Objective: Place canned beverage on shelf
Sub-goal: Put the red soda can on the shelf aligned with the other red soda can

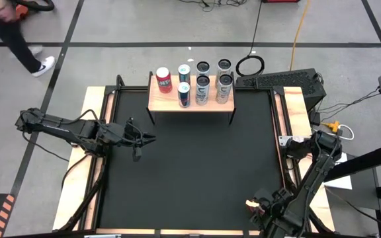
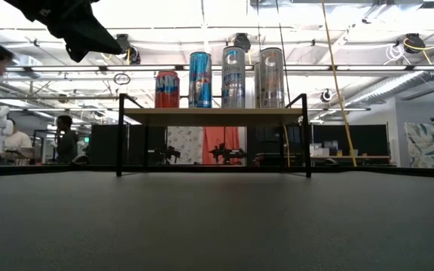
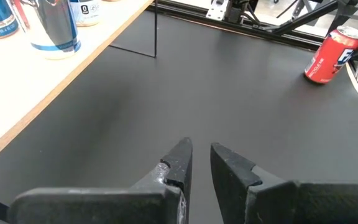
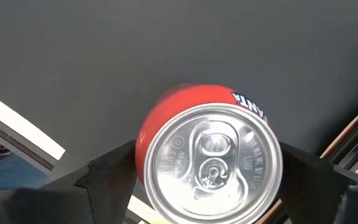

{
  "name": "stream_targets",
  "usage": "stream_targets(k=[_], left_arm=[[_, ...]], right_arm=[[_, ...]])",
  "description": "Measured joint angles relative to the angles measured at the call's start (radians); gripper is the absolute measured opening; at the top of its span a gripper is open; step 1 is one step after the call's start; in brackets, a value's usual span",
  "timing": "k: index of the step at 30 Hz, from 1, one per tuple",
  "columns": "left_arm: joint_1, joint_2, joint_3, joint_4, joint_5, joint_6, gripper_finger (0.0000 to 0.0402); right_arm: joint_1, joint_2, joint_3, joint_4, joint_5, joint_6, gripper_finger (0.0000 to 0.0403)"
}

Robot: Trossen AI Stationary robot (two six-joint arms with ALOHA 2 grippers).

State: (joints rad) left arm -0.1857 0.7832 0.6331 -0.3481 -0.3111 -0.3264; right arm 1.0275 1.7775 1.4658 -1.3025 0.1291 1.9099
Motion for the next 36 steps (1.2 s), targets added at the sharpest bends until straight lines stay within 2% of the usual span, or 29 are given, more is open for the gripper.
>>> stream_targets(k=[17, 26, 36], left_arm=[[0.0, 0.0, 0.0, -0.003, 0.0, 0.002, 0.006], [0.0, 0.0, 0.0, -0.003, 0.0, 0.001, 0.006], [0.0, 0.0, 0.0, -0.003, 0.0, 0.001, 0.006]], right_arm=[[0.0, 0.0, 0.0, 0.056, -0.002, 0.094, 0.0322], [0.0, 0.0, 0.0, 0.051, 0.053, 0.056, 0.0322], [0.0, 0.0, 0.0, 0.033, 0.048, 0.094, 0.0322]])
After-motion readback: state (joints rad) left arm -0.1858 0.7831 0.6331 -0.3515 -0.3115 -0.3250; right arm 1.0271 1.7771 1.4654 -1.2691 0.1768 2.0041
